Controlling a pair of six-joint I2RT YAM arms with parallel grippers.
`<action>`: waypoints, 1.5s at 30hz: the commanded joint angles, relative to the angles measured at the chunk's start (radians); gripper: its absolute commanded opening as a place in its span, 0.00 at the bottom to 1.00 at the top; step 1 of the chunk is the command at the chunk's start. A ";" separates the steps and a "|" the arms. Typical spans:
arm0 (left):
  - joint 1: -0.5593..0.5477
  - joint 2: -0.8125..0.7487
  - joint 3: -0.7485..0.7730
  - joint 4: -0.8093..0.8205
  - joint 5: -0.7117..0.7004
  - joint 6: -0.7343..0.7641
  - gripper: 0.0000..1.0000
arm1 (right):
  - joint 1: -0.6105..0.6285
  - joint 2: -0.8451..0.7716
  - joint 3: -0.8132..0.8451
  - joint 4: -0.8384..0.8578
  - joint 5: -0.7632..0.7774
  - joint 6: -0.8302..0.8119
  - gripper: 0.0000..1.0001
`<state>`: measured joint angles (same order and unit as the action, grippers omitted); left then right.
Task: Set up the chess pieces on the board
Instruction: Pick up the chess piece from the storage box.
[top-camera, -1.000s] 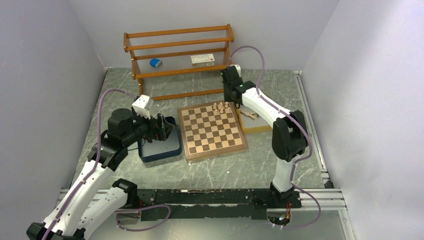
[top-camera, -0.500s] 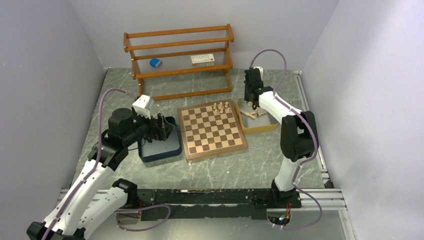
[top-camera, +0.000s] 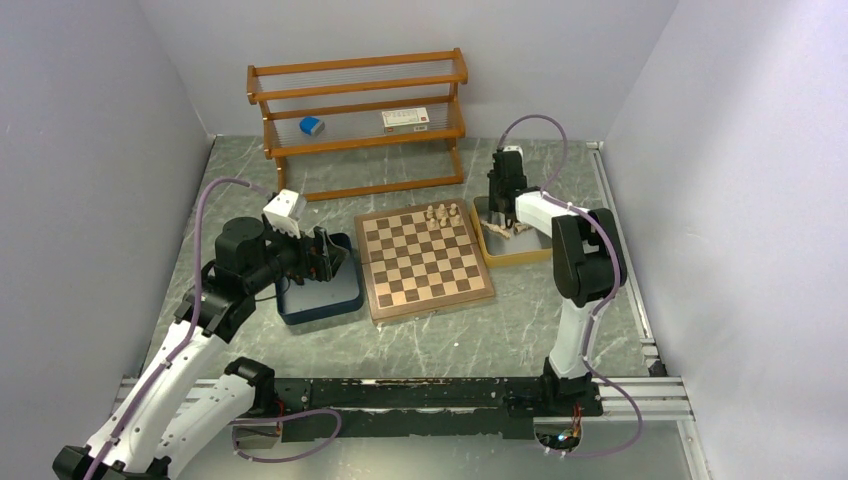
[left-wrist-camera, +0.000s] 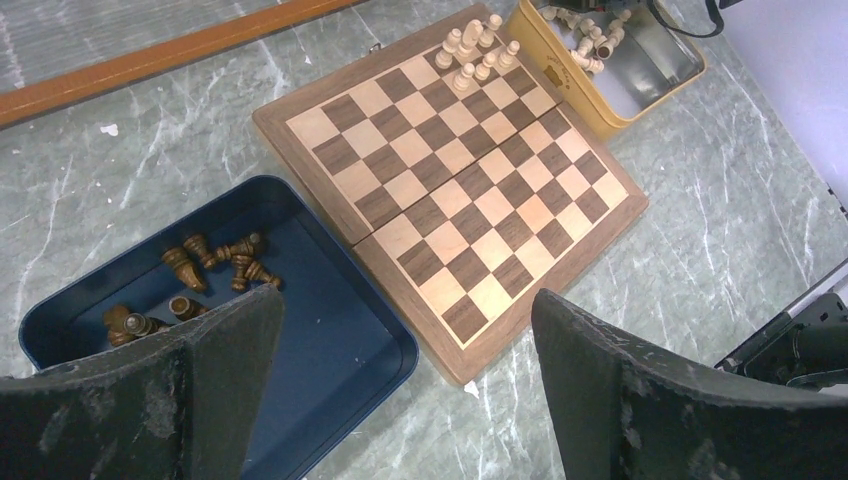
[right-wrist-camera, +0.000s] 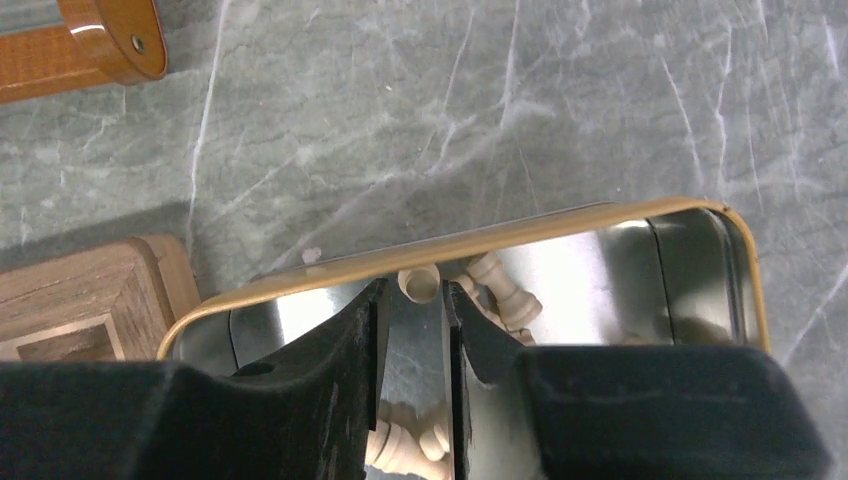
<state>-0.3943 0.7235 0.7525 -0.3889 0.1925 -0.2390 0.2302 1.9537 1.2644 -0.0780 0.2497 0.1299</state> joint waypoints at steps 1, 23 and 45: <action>-0.003 -0.004 0.009 0.013 -0.010 0.013 0.99 | -0.005 0.028 -0.009 0.106 0.005 -0.029 0.30; -0.003 0.001 0.011 0.007 -0.016 0.014 0.98 | -0.005 0.071 0.033 0.042 0.052 -0.042 0.23; -0.003 -0.008 0.009 0.011 -0.029 0.010 0.98 | 0.089 -0.178 0.112 -0.235 0.028 0.064 0.15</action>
<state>-0.3943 0.7372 0.7525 -0.3893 0.1825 -0.2390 0.2794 1.8332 1.3495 -0.2653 0.3214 0.1585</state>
